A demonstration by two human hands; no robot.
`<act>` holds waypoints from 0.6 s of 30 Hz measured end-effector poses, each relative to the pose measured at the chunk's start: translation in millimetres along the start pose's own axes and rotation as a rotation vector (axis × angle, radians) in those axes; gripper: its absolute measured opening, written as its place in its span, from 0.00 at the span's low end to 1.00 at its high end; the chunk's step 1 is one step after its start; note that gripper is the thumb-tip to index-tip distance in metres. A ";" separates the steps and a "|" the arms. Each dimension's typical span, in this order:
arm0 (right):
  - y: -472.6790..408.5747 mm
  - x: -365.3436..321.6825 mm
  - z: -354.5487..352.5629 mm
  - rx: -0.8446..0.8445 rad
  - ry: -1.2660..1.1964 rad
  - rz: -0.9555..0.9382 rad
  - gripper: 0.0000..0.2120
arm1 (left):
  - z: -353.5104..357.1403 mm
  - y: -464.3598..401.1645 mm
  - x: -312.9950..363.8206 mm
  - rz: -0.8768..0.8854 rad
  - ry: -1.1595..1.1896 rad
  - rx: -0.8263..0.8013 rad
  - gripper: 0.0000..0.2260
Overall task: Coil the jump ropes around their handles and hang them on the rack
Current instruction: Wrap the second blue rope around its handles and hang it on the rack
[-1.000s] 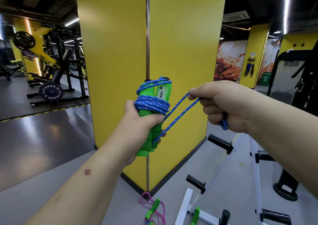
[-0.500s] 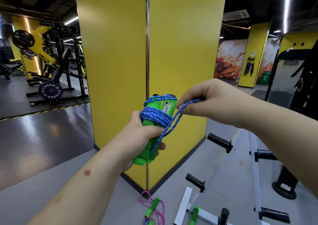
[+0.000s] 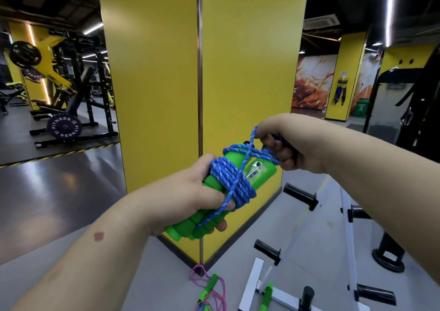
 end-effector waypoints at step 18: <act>-5.2 20.8 14.6 -0.133 -0.368 -0.019 0.21 | 1.4 4.6 -10.7 0.156 0.254 -0.055 0.21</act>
Point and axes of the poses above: each hand's wrist, its own y-axis away from the middle knuckle, its own z-axis out of the palm, x = y × z, the point moved 3 cm from there along -y, towards the middle knuckle, and after that the axes turned 3 degrees about z, right-handed, at the moved point
